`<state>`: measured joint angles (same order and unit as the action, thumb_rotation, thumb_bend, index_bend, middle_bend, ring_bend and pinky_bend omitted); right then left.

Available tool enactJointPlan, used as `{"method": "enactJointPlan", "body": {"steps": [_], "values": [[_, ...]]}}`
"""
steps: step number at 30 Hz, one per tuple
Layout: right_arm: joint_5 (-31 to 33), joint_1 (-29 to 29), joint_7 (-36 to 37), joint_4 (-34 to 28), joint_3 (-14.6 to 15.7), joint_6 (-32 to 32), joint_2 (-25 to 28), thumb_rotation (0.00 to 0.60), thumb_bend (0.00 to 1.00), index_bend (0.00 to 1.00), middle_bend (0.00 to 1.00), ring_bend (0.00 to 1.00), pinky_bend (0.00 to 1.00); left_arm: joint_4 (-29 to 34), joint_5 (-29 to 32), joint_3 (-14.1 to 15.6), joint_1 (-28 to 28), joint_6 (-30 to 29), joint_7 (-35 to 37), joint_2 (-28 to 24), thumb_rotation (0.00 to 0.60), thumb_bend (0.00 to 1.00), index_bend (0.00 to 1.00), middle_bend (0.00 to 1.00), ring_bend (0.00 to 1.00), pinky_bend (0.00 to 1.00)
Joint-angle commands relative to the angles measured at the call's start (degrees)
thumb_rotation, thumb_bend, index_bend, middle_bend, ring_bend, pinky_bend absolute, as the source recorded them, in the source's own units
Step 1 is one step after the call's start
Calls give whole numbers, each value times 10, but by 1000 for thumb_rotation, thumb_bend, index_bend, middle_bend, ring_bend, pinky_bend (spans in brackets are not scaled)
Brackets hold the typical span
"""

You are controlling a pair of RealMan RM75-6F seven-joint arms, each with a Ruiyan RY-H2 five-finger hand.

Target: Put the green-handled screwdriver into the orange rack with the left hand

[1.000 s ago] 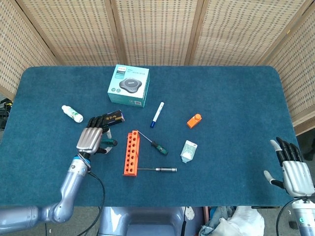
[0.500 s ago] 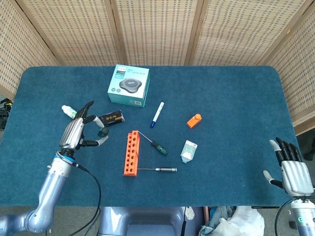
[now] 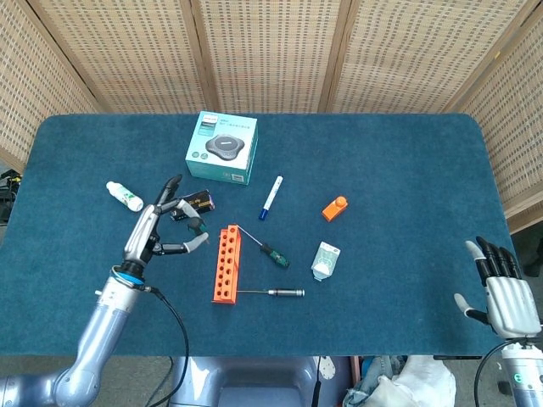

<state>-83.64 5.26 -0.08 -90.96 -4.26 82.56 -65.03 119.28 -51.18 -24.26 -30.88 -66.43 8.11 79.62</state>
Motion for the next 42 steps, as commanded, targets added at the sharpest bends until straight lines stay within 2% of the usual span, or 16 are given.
{"method": "enactJointPlan", "body": {"steps": [1, 18, 42], "values": [[0, 0, 1, 1, 0, -1, 0, 600, 244, 0, 0, 0, 0, -10, 4, 1, -12, 3, 1, 20, 600, 305, 613, 38, 0, 0], [-1, 1, 5, 2, 1, -2, 0, 600, 246, 0, 0, 0, 0, -26, 38, -2, -40, 12, -2, 50, 600, 306, 615, 39, 0, 0], [2, 0, 7, 1, 0, -3, 2, 600, 243, 0, 0, 0, 0, -74, 58, 22, -54, 17, -31, 72, 600, 305, 615, 39, 0, 0]]}}
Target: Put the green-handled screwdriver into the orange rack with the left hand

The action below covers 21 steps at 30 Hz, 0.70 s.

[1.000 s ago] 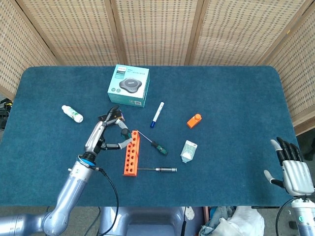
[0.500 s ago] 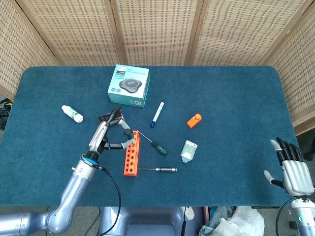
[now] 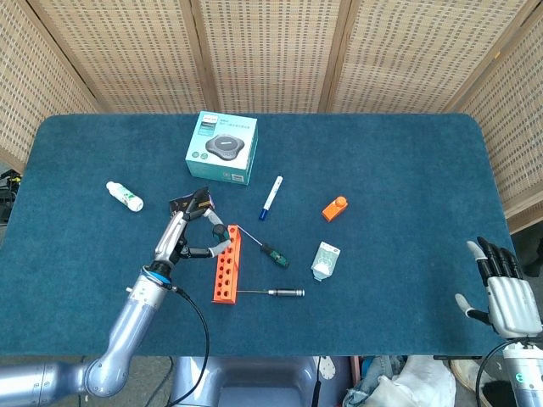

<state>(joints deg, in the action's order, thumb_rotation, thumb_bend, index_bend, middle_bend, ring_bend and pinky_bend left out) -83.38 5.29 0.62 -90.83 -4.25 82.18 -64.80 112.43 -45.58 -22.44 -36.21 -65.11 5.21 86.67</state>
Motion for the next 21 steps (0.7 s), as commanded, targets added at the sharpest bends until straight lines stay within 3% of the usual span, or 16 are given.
{"method": "enactJointPlan", "body": {"steps": [1, 21], "values": [[0, 0, 0, 0, 0, 1, 0, 600, 244, 0, 0, 0, 0, -7, 3, 5, -1, 6, -3, 2, 600, 305, 615, 39, 0, 0], [1, -1, 8, -1, -1, 1, 3, 600, 244, 0, 0, 0, 0, -58, 18, 37, -2, 29, -15, 27, 600, 305, 615, 39, 0, 0]]}}
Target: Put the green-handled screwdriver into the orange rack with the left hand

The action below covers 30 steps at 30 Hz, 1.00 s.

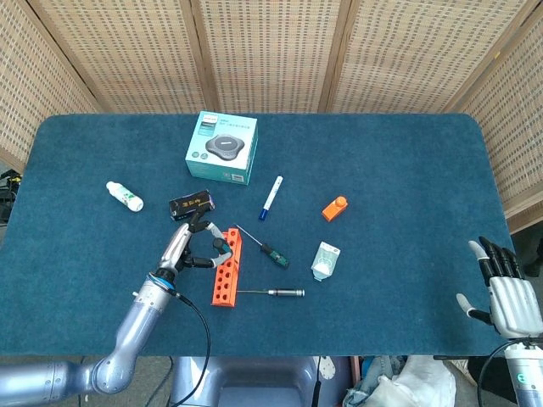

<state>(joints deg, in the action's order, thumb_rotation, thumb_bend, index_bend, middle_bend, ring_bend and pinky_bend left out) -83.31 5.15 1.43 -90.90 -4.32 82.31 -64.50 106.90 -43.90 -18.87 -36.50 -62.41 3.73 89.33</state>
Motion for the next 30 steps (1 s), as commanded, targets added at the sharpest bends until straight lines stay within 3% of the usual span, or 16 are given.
{"method": "enactJointPlan", "body": {"steps": [1, 11, 22, 30], "values": [[1, 0, 0, 0, 0, -1, 0, 600, 244, 0, 0, 0, 0, -5, 2, 2, 1, 3, -1, 1, 600, 305, 615, 39, 0, 0], [-1, 0, 0, 0, 0, 2, 0, 600, 241, 0, 0, 0, 0, -14, 6, 5, 1, 16, -3, 2, 600, 305, 614, 39, 0, 0], [-3, -1, 3, 2, -1, 5, 0, 600, 243, 0, 0, 0, 0, -10, -11, -2, 5, 26, 13, -5, 600, 303, 408, 0, 0, 0], [-2, -1, 1, 1, -1, 3, -1, 600, 247, 0, 0, 0, 0, 17, -37, -15, 13, 24, 31, -27, 600, 300, 387, 0, 0, 0]]}}
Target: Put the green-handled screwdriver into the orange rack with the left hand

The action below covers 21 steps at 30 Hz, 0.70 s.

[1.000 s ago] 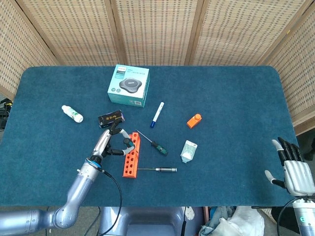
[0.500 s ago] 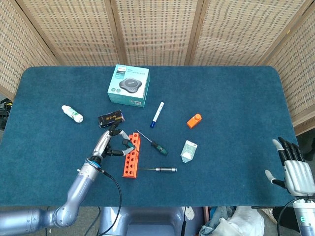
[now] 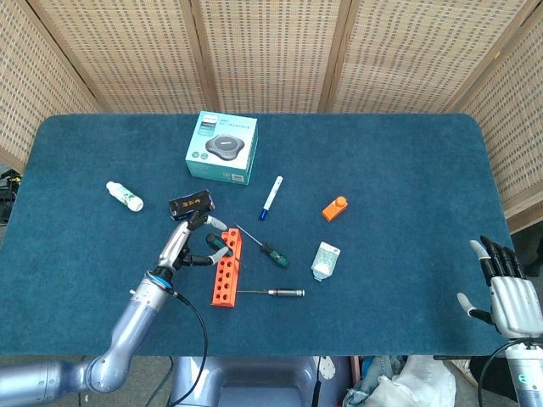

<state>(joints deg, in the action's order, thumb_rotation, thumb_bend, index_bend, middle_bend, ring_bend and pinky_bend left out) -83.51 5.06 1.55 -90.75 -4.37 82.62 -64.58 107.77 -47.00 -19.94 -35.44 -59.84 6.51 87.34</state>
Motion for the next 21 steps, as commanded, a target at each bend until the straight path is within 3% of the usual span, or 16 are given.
{"method": "enactJointPlan", "body": {"steps": [1, 9, 14, 16, 21], "values": [[0, 0, -1, 0, 0, 0, 0, 600, 247, 0, 0, 0, 0, 13, -9, -6, 3, -3, 5, -11, 600, 300, 387, 0, 0, 0], [-1, 0, -2, -1, 0, 0, 0, 600, 245, 0, 0, 0, 0, 48, -28, -22, 12, -10, 19, -43, 600, 300, 382, 0, 0, 0], [0, 0, -1, -1, 0, 0, 0, 600, 245, 0, 0, 0, 0, 68, -38, -21, 22, -5, 36, -63, 600, 300, 256, 0, 0, 0], [1, 0, -1, 0, 0, 0, 0, 600, 244, 0, 0, 0, 0, 76, -40, -17, 25, 0, 39, -72, 600, 333, 189, 0, 0, 0], [-1, 0, -2, -1, 0, 0, -1, 600, 245, 0, 0, 0, 0, 110, -38, -13, 32, 17, 51, -106, 600, 452, 135, 0, 0, 0]]}}
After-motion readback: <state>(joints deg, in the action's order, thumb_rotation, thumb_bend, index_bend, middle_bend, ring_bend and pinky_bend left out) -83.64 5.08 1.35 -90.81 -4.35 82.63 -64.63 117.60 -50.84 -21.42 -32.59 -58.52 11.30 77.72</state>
